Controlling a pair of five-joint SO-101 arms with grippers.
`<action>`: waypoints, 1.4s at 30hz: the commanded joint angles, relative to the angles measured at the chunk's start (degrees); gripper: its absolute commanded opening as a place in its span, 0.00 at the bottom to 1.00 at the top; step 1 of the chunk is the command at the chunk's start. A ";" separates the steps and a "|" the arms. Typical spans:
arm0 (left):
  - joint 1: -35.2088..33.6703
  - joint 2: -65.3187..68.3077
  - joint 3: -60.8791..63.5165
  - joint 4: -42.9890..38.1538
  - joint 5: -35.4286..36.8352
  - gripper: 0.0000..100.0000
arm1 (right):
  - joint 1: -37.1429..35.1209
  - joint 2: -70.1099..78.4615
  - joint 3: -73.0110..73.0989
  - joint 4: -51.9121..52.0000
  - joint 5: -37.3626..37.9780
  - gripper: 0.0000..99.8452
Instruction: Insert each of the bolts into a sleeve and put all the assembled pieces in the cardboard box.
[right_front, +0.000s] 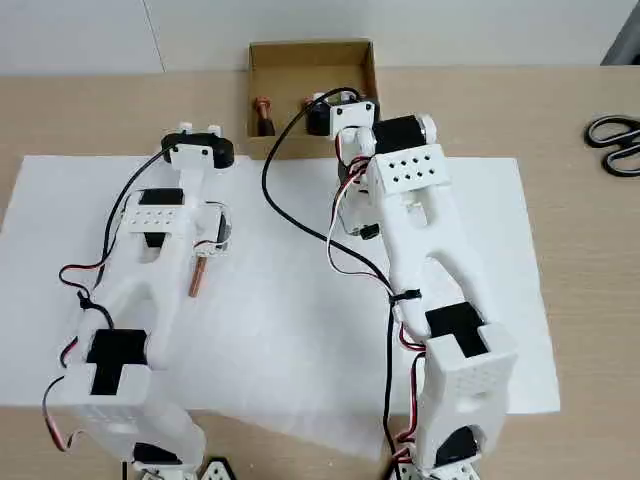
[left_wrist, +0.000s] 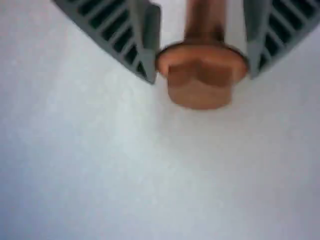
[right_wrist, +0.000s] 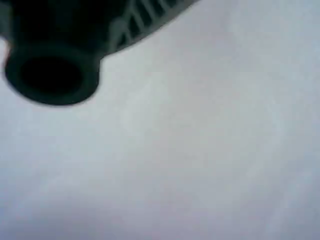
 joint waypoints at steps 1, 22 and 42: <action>-0.09 -0.44 -2.95 4.75 0.44 0.07 | 0.31 -4.09 -0.26 0.48 0.26 0.00; -0.09 -0.53 -11.74 13.01 -0.97 0.11 | 0.31 -4.18 -0.26 0.48 0.35 0.00; 0.00 0.09 -6.90 9.67 -1.85 0.11 | 0.31 -4.18 -0.26 0.48 0.35 0.00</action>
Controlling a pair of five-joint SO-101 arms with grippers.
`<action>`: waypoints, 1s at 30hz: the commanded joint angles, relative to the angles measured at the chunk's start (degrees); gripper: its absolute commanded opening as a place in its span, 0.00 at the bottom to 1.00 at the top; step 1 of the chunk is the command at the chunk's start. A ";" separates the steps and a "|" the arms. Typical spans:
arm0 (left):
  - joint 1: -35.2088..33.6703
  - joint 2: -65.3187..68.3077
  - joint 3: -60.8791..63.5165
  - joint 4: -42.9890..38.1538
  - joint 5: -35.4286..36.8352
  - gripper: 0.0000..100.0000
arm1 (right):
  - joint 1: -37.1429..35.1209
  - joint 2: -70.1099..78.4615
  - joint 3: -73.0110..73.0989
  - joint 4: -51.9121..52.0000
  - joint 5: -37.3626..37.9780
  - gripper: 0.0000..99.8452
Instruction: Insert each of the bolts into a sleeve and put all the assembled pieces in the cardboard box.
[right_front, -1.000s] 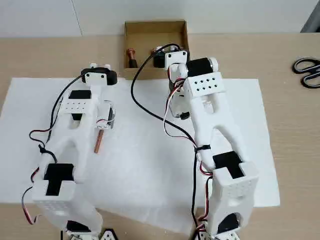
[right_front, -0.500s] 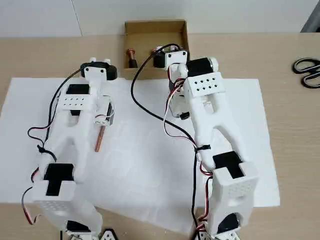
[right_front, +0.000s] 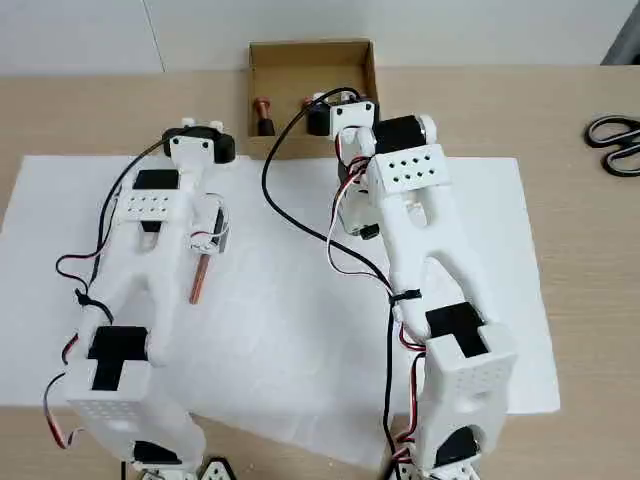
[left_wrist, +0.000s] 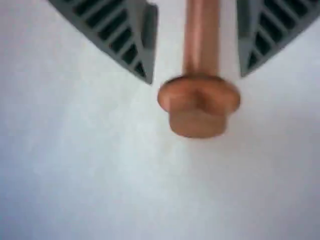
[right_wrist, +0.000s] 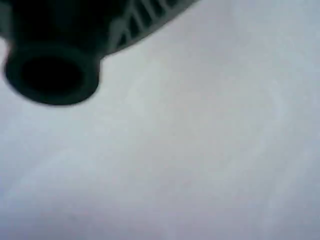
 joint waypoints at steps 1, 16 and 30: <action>0.00 -0.44 1.36 -2.64 0.09 0.11 | 0.31 -4.18 -0.26 0.48 0.35 0.00; -0.18 4.75 1.80 -4.48 0.53 0.10 | 0.31 -4.09 -0.26 0.31 0.35 0.00; 0.18 0.35 1.63 -4.04 1.49 0.01 | 0.31 -4.00 -0.35 0.31 0.35 0.00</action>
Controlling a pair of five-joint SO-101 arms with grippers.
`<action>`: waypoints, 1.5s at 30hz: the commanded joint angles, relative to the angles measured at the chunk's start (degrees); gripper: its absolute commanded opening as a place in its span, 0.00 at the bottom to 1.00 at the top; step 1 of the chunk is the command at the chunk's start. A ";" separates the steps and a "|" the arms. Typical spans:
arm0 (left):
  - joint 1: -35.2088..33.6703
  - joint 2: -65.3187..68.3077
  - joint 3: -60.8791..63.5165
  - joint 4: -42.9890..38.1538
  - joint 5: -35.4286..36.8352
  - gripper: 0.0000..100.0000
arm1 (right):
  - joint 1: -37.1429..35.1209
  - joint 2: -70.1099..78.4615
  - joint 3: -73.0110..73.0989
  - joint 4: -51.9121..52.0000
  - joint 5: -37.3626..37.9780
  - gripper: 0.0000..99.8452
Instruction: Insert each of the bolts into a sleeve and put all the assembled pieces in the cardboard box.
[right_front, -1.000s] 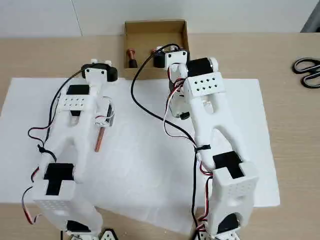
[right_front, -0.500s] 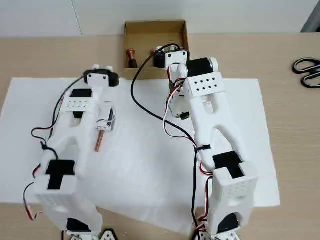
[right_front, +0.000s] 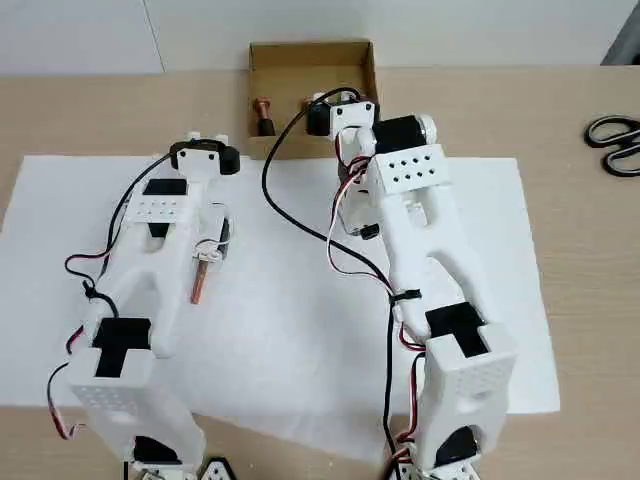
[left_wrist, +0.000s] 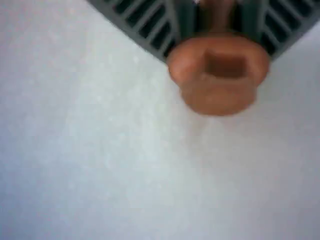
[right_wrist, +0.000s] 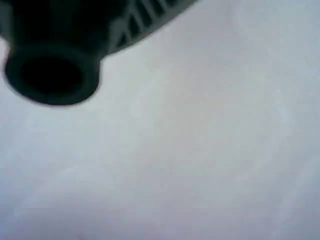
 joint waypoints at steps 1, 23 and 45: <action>-0.09 -4.04 -0.40 -0.53 0.53 0.01 | 0.31 -4.00 -0.35 0.31 0.35 0.00; -0.18 -40.44 -0.22 13.01 11.16 0.01 | -0.84 -25.80 -3.69 0.13 0.53 0.00; -0.09 -62.86 2.42 16.18 20.22 0.01 | -0.75 -64.31 22.15 0.04 0.44 0.00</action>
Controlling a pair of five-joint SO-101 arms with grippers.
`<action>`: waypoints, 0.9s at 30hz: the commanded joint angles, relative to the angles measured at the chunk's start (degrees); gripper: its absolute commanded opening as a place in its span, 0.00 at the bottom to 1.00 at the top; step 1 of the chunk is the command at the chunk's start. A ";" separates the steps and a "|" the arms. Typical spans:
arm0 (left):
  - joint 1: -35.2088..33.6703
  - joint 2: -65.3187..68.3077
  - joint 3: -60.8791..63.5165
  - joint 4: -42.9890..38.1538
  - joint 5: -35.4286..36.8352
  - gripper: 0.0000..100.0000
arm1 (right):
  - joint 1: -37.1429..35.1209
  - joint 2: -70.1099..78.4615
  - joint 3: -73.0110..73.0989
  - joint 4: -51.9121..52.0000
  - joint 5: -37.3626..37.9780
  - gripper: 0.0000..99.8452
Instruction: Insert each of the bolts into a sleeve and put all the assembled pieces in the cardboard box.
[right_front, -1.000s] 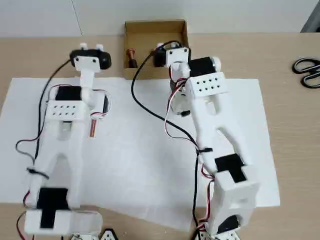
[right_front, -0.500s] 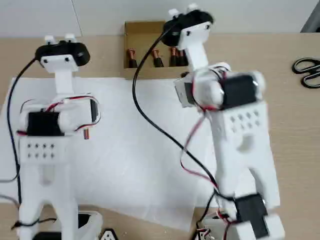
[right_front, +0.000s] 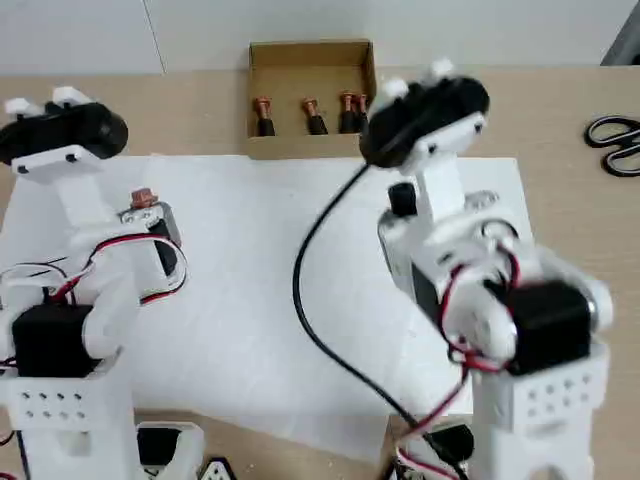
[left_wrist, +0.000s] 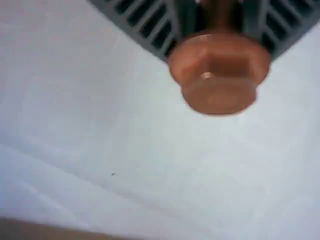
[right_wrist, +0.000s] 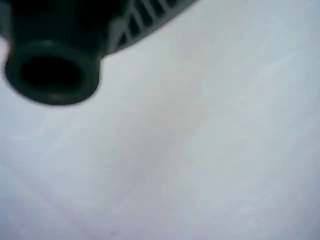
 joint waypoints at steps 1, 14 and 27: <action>0.09 -1.41 1.10 -2.55 0.62 0.01 | 0.04 -6.02 3.78 -0.40 0.26 0.00; 13.01 -1.49 1.36 -8.62 5.98 0.01 | -0.22 -24.57 29.63 -17.10 0.00 0.00; 18.55 -1.05 1.71 -20.92 6.33 0.01 | -7.78 -41.80 63.56 -42.59 0.18 0.00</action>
